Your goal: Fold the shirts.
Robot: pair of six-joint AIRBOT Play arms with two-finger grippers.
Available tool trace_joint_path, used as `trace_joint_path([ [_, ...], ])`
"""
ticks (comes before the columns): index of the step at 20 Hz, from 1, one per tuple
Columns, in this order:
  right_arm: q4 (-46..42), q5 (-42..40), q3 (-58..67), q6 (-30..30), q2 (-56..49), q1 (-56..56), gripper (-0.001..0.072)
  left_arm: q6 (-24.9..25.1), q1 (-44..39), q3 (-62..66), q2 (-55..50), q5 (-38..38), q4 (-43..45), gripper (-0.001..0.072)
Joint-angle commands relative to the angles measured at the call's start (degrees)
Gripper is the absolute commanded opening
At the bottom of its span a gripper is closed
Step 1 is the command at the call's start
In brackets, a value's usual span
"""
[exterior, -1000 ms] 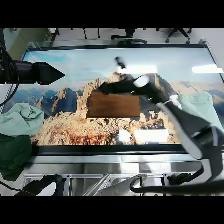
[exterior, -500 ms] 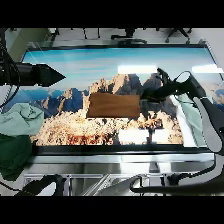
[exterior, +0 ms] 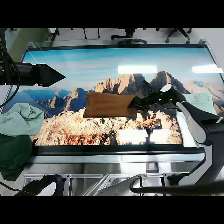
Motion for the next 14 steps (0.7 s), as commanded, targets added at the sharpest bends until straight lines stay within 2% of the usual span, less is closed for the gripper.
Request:
trace_joint_path([
  [1,7.3,-1.92,-0.02,-4.7,-0.92,0.5,0.0053,0.02,-0.04,-0.02,0.02,0.02,0.04,0.0015],
  [2,9.46,-1.07,0.0,-5.51,-0.74,0.22,0.0015,0.02,-0.04,-0.02,0.02,-0.02,0.02,0.0015],
  [7,16.92,1.79,1.36,-8.2,6.51,-4.96,0.0013,0.02,-0.04,-0.02,0.02,-0.48,0.04,0.0015],
  [14,16.98,3.87,7.15,-1.16,23.1,-29.57,0.0012,0.46,-0.04,-0.02,0.02,-1.51,0.02,0.0015],
])
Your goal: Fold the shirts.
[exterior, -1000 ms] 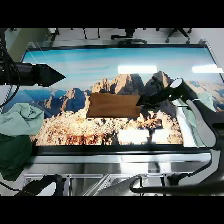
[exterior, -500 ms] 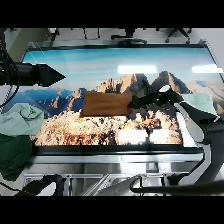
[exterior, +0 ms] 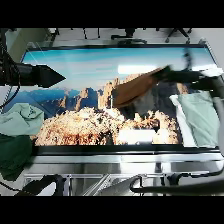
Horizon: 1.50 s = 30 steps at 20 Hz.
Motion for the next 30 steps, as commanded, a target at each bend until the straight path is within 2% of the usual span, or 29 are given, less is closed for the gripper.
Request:
trace_joint_path([
  [1,0.83,2.43,3.3,3.45,7.08,-14.12,0.0012,0.61,-0.04,-0.02,0.02,-0.5,0.0,0.0015],
  [5,-0.48,9.55,4.9,4.7,9.84,-28.55,0.0012,0.63,-0.07,-0.04,0.02,-1.42,0.0,0.0015],
  [7,-4.48,12.83,4.9,5.57,11.3,-33.35,0.0012,1.42,-0.17,-0.09,0.02,-1.55,0.0,0.0015],
  [9,-11.52,15.37,4.87,9.55,13.22,-36.65,0.0012,1.55,-0.17,-0.09,0.02,-1.55,-0.02,0.0015],
  [10,-14.86,17.22,4.85,10.49,14.12,-37.4,0.0012,1.55,-0.17,-0.09,0.02,-1.55,-0.02,0.0015],
  [14,-30.18,21.86,2.69,20.76,18.58,-37.38,0.0013,2.16,-0.57,-0.09,0.02,-1.7,0.02,0.0015],
  [18,-46.4,32.96,0.9,31.04,19.04,-37.48,0.0013,2.56,-0.59,-0.13,-0.15,-1.95,0.07,0.0015],
  [20,-52.09,35.36,-2.99,31.74,19.12,-37.48,0.0014,2.6,-0.59,-0.13,-0.24,-1.92,0.02,0.0015],
  [23,-54.42,34.82,-11.19,31.74,19.21,-37.48,0.0016,3.5,-0.59,-0.13,-0.26,-1.88,0.04,0.0015],
  [24,-55.89,33.92,-14.03,31.76,18.99,-37.48,0.0094,3.5,-0.59,-0.13,-0.28,-1.88,0.04,0.0015],
  [25,-57.83,33.0,-15.82,31.74,18.69,-37.48,0.0316,3.52,-0.59,-0.13,-0.37,-1.88,0.02,0.0015],
  [26,-60.39,32.94,-16.63,31.74,18.18,-37.48,0.046,3.5,-0.59,-0.13,-0.57,-1.92,0.04,0.0015],
  [27,-61.88,32.89,-16.65,31.74,17.73,-37.48,0.0507,3.52,-0.59,-0.13,-0.85,-1.95,0.07,0.0015],
  [30,-58.58,31.06,-15.76,32.54,17.75,-37.18,0.0502,3.52,-0.59,-0.13,-1.09,-1.92,0.24,0.0015],
])
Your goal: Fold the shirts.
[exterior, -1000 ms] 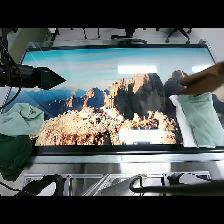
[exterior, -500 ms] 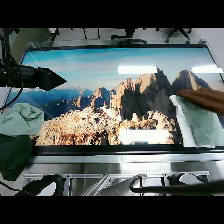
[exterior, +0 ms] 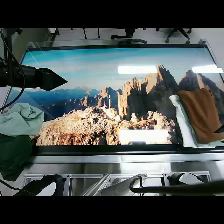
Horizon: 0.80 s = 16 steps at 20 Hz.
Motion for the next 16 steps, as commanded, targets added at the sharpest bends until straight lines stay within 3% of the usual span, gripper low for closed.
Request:
trace_joint_path([
  [1,2.89,-2.6,0.07,0.92,-0.26,0.7,0.05,0.11,-0.04,-0.02,-0.28,0.24,0.22,0.0015],
  [2,6.25,-4.52,0.55,1.09,-0.2,1.2,0.0492,0.42,-0.04,-0.02,-0.28,0.9,0.2,0.0015],
  [4,14.12,-8.2,0.61,1.05,0.22,2.78,0.028,1.07,-0.04,0.02,-0.13,1.53,-0.17,0.0015],
  [5,17.07,-9.51,0.61,0.81,0.24,4.04,0.0211,1.29,-0.04,-0.02,0.04,1.49,-0.2,0.0015],
  [6,19.17,-10.51,0.59,-0.92,0.35,5.79,0.008,1.29,-0.04,-0.04,0.37,1.18,-0.17,0.0015],
  [7,19.63,-11.89,0.44,-2.6,0.74,8.46,0.0014,1.25,-0.04,-0.04,0.76,0.66,-0.11,0.0015],
  [10,19.61,-17.0,-2.38,-6.58,4.55,17.97,0.0013,1.22,-0.04,-4.15,4.48,0.63,-0.22,0.0014],
  [16,19.65,-25.77,-19.21,-8.44,18.95,40.09,0.0014,1.27,-0.04,-30.1,19.15,3.45,-0.15,0.0015],
])
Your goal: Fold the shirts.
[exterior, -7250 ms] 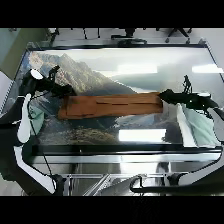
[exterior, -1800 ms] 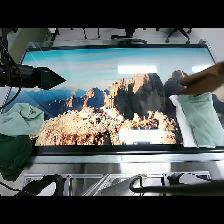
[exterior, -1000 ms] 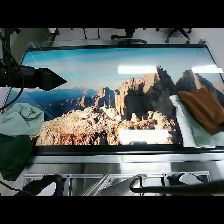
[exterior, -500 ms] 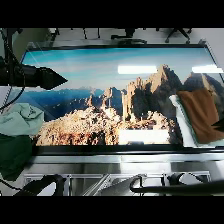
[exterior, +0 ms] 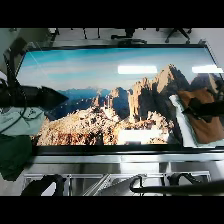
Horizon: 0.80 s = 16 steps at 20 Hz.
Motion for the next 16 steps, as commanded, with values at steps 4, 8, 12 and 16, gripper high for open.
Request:
trace_joint_path([
  [4,0.63,-7.96,-13.2,-1.18,11.39,18.62,0.0015,-0.04,-0.04,-24.76,13.7,4.72,0.17,0.0015],
  [8,1.99,-5.6,-13.75,-0.13,12.07,20.63,0.0015,-0.07,-0.02,-31.91,18.51,6.29,0.22,0.0015],
  [12,2.12,-5.38,-13.75,-0.13,12.07,20.63,0.0014,-0.04,-0.02,-35.17,21.38,6.29,0.26,0.0015],
  [16,2.12,-5.35,-13.75,-0.15,12.04,20.63,0.0015,-0.07,-0.02,-35.15,22.82,6.49,0.24,0.0015],
])
